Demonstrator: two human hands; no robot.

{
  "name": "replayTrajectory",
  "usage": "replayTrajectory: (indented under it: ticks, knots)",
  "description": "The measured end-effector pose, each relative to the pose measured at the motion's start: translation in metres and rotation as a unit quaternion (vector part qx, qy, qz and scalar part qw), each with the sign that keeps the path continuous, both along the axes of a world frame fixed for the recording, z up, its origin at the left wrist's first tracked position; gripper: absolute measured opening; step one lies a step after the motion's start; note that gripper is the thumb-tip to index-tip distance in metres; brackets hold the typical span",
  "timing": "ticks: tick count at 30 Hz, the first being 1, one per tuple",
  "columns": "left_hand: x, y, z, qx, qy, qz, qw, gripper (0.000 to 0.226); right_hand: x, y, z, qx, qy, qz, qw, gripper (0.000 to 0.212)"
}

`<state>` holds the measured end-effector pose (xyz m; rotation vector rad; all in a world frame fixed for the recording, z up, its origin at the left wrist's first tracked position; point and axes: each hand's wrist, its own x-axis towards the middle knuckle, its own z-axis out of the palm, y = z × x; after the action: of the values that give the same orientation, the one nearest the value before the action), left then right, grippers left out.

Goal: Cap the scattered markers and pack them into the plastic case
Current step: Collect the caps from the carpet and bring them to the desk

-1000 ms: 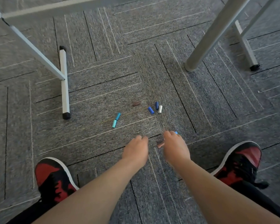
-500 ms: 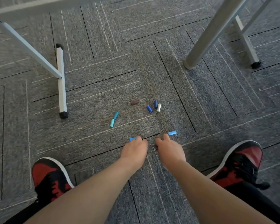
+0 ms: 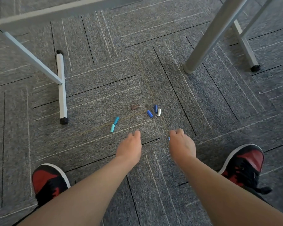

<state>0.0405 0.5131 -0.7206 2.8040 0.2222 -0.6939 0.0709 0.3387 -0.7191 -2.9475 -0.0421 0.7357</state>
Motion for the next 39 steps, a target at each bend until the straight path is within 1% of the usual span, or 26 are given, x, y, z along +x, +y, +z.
replayTrajectory:
  ticks: [5, 9, 13, 15, 17, 19, 22, 26, 28, 31, 33, 37, 39]
  knots:
    - [-0.002, 0.006, -0.013, 0.029, 0.023, -0.018, 0.999, 0.036, 0.001, -0.006, -0.006, 0.008, 0.013, -0.007, 1.0, 0.042]
    - [-0.002, 0.007, -0.015, 0.037, 0.031, -0.023, 0.999, 0.024, -0.002, -0.003, -0.012, 0.001, 0.016, -0.002, 1.0, 0.03]
    - [0.004, 0.005, -0.015, 0.043, 0.043, -0.021, 0.998, 0.026, -0.003, 0.002, -0.014, -0.004, 0.05, 0.006, 0.999, 0.035]
    - [0.01, 0.001, -0.013, 0.04, 0.043, -0.009, 0.998, 0.025, -0.001, 0.005, -0.015, 0.007, 0.059, 0.009, 0.998, 0.031]
    - [0.019, -0.004, -0.01, 0.026, 0.043, -0.003, 0.999, 0.022, 0.005, 0.009, -0.014, 0.025, 0.063, -0.017, 0.998, 0.019]
    - [0.028, -0.009, -0.007, -0.001, 0.042, 0.011, 0.999, 0.02, 0.013, 0.011, -0.014, 0.051, 0.069, -0.063, 0.994, 0.013]
    - [0.043, -0.014, 0.0, -0.033, 0.038, 0.029, 0.998, 0.025, 0.027, 0.014, -0.012, 0.075, 0.065, -0.106, 0.989, 0.014]
    - [0.066, -0.016, 0.003, -0.069, 0.023, 0.047, 0.996, 0.014, 0.05, 0.015, -0.006, 0.066, 0.072, -0.143, 0.985, 0.01]
    - [0.076, -0.015, 0.003, -0.094, 0.014, 0.063, 0.993, 0.009, 0.06, 0.019, -0.008, 0.09, 0.083, -0.173, 0.977, 0.006]
    - [0.089, -0.016, 0.005, -0.118, 0.011, 0.072, 0.99, 0.013, 0.073, 0.025, -0.013, 0.156, 0.089, -0.212, 0.961, 0.018]
    - [0.097, -0.017, 0.007, -0.118, 0.016, 0.081, 0.99, 0.013, 0.081, 0.029, -0.014, 0.178, 0.088, -0.223, 0.954, 0.023]
    - [0.112, -0.019, 0.008, -0.113, 0.016, 0.091, 0.989, 0.012, 0.096, 0.035, -0.014, 0.175, 0.069, -0.234, 0.954, 0.018]
    - [0.118, -0.019, 0.007, -0.099, 0.017, 0.074, 0.992, 0.014, 0.103, 0.039, -0.014, 0.169, 0.064, -0.231, 0.956, 0.018]
